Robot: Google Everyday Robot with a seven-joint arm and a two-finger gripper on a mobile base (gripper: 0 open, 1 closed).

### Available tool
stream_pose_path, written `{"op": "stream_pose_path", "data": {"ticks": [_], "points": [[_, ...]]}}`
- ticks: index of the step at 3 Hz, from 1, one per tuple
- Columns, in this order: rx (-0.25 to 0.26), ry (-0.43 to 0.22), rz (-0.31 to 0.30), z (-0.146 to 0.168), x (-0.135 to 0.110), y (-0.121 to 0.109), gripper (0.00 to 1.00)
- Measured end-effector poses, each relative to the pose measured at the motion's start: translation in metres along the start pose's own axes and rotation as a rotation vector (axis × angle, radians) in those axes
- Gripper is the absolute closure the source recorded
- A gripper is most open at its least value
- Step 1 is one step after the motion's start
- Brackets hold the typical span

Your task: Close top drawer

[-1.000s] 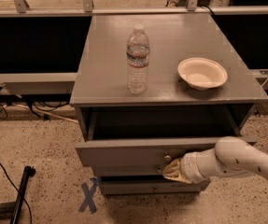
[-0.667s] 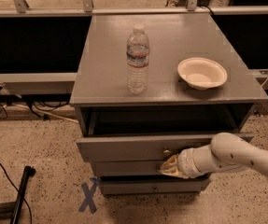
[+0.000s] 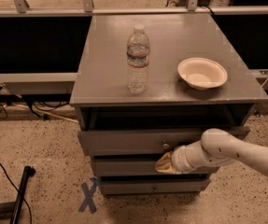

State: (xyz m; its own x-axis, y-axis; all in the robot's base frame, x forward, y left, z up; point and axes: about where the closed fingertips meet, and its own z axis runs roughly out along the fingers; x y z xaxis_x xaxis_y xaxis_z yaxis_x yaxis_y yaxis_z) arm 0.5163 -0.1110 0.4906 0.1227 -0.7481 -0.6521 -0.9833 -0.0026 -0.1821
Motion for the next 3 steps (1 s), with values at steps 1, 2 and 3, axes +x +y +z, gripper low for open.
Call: {"op": "stream_pose_path", "data": {"ticks": [1, 2, 3], "points": [[-0.019, -0.007, -0.002, 0.007, 0.000, -0.001, 1.00], [-0.039, -0.059, -0.001, 0.005, -0.003, 0.014, 1.00], [-0.037, -0.135, 0.008, -0.023, -0.006, 0.051, 1.00]]}}
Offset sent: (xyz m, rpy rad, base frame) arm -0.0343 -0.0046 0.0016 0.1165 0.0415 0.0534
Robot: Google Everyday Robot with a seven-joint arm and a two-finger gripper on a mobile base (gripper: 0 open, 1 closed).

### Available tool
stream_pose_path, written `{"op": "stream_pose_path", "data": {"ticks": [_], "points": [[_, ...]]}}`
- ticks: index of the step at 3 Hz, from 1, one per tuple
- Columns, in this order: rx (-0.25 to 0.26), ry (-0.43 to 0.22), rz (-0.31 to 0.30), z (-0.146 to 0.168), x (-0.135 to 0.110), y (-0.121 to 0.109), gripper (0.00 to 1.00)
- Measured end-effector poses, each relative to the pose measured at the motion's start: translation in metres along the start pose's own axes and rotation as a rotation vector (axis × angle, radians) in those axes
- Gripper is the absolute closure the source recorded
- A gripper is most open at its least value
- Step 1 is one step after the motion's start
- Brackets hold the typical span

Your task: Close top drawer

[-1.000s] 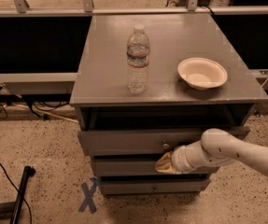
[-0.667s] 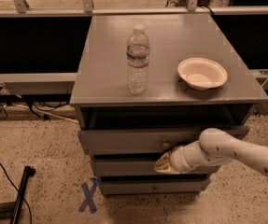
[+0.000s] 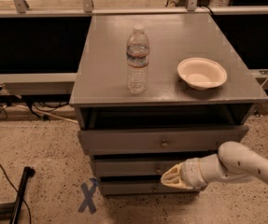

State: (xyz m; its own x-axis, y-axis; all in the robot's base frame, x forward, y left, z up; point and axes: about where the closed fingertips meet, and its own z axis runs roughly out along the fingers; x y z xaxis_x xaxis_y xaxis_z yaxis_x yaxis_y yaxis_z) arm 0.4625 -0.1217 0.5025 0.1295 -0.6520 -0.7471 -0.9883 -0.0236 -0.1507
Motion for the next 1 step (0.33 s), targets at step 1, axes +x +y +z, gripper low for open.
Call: {"op": "stream_pose_path", "data": {"ticks": [1], "points": [[0.014, -0.039, 0.020, -0.0616, 0.0019, 0.0641, 1.00]]}}
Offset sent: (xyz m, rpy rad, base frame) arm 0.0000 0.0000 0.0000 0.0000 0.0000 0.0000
